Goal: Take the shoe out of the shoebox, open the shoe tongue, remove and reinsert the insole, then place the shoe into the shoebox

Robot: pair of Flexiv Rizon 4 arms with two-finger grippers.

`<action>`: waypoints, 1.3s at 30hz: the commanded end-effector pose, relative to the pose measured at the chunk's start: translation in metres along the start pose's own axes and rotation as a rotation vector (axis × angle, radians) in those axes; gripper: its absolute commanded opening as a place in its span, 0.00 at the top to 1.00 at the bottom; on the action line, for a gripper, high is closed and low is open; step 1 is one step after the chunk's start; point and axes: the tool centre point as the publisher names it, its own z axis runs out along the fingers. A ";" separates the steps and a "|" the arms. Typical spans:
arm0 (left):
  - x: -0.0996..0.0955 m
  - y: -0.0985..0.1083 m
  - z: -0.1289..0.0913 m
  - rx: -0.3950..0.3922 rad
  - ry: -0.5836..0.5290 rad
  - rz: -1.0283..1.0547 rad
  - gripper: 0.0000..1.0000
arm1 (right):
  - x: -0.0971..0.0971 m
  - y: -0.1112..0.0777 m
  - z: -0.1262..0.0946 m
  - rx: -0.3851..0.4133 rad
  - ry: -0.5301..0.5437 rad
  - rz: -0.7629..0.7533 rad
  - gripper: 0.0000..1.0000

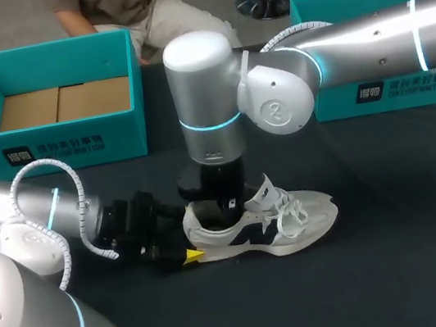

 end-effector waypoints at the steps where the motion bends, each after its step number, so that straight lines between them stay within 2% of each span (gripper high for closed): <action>1: -0.003 0.003 0.006 -0.002 -0.003 -0.001 1.00 | 0.016 0.001 -0.009 0.000 -0.018 0.002 1.00; 8: -0.003 0.003 0.006 -0.002 -0.003 -0.001 1.00 | 0.017 -0.005 -0.023 -0.011 -0.037 0.017 1.00; 27: -0.003 0.003 0.006 -0.002 -0.003 -0.001 1.00 | 0.000 -0.022 -0.067 0.003 -0.130 0.059 1.00; 39: -0.003 0.003 0.006 -0.002 -0.003 -0.001 1.00 | -0.011 -0.028 -0.082 -0.004 -0.161 0.079 1.00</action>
